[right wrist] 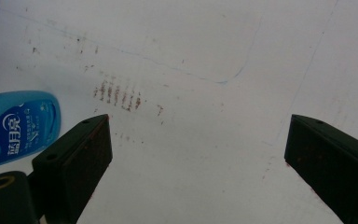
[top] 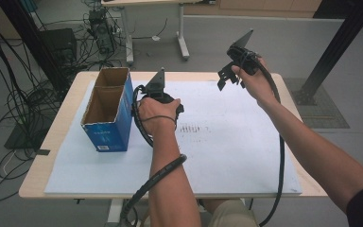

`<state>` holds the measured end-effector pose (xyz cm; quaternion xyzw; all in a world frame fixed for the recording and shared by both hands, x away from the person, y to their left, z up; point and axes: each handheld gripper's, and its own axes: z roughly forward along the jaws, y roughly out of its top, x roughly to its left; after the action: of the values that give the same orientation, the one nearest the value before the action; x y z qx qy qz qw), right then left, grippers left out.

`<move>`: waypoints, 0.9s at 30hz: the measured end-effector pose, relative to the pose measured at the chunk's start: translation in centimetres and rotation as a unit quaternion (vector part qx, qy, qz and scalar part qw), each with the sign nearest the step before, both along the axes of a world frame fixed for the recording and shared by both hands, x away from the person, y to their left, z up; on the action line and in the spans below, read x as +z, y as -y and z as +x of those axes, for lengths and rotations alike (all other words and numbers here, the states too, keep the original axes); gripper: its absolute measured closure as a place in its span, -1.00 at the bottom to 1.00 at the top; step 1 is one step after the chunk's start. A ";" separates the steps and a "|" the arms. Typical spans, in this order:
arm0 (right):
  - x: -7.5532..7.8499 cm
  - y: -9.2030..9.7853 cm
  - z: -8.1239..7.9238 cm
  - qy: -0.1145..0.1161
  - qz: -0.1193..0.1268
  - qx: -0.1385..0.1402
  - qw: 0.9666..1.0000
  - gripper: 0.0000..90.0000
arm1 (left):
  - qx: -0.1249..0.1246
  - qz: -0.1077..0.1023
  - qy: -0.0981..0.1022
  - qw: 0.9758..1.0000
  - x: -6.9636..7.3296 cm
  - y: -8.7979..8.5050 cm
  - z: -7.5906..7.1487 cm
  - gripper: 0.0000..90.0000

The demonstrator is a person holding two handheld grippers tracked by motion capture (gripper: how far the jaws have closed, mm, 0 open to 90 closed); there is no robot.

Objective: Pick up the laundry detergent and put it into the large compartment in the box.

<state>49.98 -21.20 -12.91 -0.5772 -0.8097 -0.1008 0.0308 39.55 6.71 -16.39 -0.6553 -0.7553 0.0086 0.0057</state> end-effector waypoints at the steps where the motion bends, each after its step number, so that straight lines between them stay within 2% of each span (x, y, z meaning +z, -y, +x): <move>1: 0.0 0.0 0.0 0.000 0.000 0.000 1.000 -0.83 | -0.001 -0.001 0.000 1.000 -0.1 0.0 0.0 -0.88; 27: -0.2 -0.1 0.0 0.001 -0.001 0.003 1.000 -0.83 | -0.003 0.002 0.004 1.000 -0.2 0.0 -0.2 -0.87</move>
<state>50.00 -21.06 -13.08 -0.5748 -0.8116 -0.1002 0.0301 39.36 6.75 -16.62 -0.6578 -0.7531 0.0042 0.0039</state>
